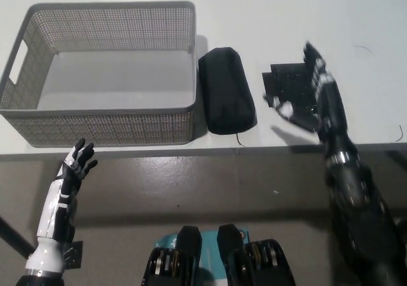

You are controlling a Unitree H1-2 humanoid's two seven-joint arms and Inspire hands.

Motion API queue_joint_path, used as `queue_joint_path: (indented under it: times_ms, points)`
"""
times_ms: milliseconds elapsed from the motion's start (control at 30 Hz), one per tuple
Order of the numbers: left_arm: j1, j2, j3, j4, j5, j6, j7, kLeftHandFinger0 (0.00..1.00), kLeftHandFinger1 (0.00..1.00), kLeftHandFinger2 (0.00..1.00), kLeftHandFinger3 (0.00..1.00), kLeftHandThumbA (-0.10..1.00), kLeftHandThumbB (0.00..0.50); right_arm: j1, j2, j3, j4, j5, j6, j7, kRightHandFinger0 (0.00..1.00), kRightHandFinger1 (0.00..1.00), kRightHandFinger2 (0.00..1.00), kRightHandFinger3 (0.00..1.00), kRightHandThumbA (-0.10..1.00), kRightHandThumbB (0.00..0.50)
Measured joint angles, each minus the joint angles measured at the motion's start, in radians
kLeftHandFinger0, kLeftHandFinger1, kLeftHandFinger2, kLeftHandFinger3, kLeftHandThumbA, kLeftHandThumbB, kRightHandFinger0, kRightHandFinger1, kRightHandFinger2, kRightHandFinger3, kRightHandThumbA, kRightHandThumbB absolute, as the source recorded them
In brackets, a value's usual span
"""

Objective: Use the right hand to push the pencil case on the right hand side to the container on the left side

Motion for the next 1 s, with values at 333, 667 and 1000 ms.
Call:
queue_joint_path:
  times_ms: [333,667,1000]
  points:
    - [-0.045,0.016,0.001,-0.008,0.007,0.004,-0.001,1.0,1.0,1.0,1.0,1.0,0.086,0.311,-0.015,-0.028,-0.257,0.115,-0.035,0.083,1.0,1.0,1.0,1.0,1.0,0.163]
    - [-0.033,0.033,0.0,-0.024,-0.003,0.004,-0.01,1.0,1.0,1.0,1.0,1.0,0.045,0.353,-0.012,-0.032,-0.261,0.163,-0.053,0.151,1.0,1.0,1.0,1.0,1.0,0.166]
    - [0.016,0.039,-0.003,-0.051,-0.018,0.002,-0.027,1.0,1.0,1.0,1.0,1.0,0.043,0.355,-0.009,-0.036,-0.262,0.187,-0.053,0.189,1.0,1.0,1.0,1.0,1.0,0.151]
